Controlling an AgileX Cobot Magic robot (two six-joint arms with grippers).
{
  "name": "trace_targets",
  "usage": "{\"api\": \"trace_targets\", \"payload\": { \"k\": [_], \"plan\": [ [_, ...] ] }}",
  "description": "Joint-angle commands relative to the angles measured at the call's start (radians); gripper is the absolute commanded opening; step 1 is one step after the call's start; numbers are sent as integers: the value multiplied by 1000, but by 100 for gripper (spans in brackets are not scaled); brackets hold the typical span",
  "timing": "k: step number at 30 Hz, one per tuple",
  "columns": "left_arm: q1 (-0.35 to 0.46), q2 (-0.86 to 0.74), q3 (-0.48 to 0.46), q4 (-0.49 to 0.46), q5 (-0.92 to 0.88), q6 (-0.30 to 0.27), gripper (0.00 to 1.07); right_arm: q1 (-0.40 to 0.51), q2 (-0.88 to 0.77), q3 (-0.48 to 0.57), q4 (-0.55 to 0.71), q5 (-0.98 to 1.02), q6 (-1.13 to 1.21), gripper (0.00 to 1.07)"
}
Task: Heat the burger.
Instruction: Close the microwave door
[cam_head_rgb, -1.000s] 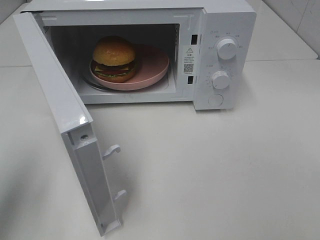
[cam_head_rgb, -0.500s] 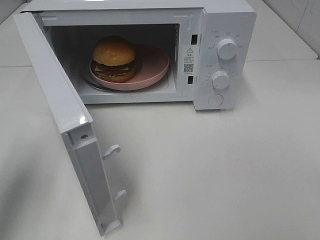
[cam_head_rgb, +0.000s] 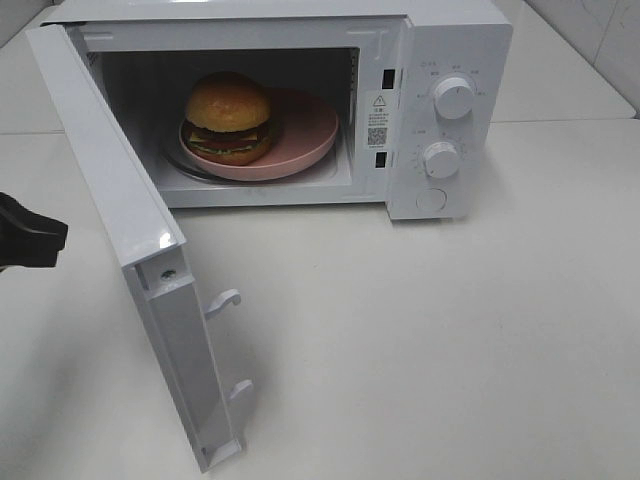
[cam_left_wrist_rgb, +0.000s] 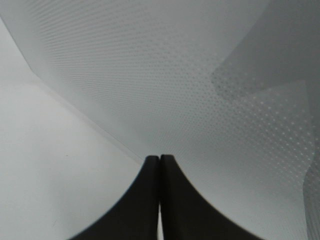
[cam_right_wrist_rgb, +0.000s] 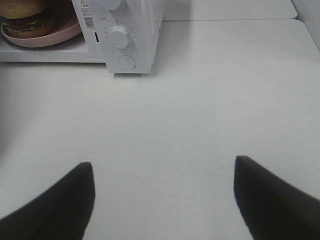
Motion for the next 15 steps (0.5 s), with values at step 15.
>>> {"api": "trace_targets", "payload": {
  "k": [15],
  "plan": [
    [-168, 169, -136, -15, -88, 2, 0, -6, -22, 2, -2, -14, -3, 73]
  ]
}}
